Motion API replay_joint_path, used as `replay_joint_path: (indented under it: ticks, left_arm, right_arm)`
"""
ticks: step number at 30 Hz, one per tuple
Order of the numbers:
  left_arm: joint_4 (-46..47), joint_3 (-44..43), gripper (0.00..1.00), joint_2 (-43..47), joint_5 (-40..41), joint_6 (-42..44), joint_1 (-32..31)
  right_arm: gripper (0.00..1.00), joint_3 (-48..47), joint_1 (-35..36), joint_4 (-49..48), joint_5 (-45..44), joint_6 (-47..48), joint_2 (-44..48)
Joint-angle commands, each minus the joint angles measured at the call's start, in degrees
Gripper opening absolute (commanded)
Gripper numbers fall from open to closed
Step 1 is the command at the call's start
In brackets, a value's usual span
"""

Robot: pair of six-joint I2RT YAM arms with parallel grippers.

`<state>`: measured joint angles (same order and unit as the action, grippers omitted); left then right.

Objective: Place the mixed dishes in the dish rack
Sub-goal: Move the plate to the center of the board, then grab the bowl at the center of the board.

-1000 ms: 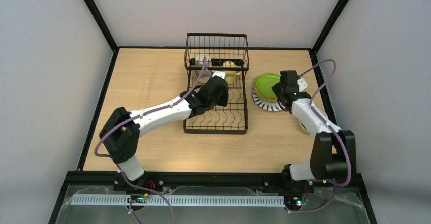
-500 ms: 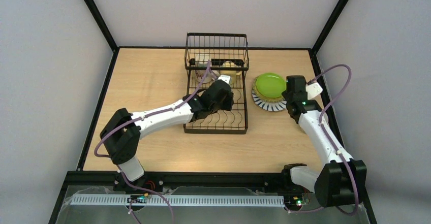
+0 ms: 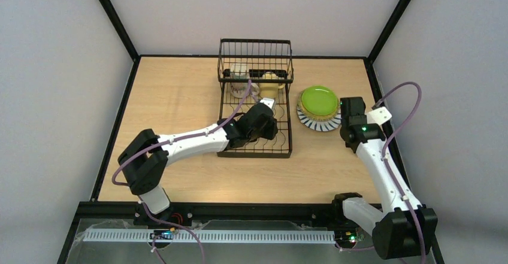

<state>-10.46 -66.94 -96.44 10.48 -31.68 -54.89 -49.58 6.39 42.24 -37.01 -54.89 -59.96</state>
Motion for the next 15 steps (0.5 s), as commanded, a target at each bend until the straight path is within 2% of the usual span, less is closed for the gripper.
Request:
replay_joint_path:
  ticks: [1,7,15]
  left_arm:
    - [1.42,0.93,0.93,2.21,-0.81,-0.25,-0.5]
    - [0.5,0.32,0.93,3.02,-0.34,0.36,-0.42]
    - [0.26,-0.02,0.94,3.07,0.15,0.77,-0.41]
  right_arm:
    - [0.86,2.48,-0.16,3.74,-3.5,-1.53,1.38]
    - [0.86,5.33,-1.36,2.28,-2.81,-1.66,-0.33]
    - [0.86,7.84,-5.95,-4.99,0.59,3.93,-3.28]
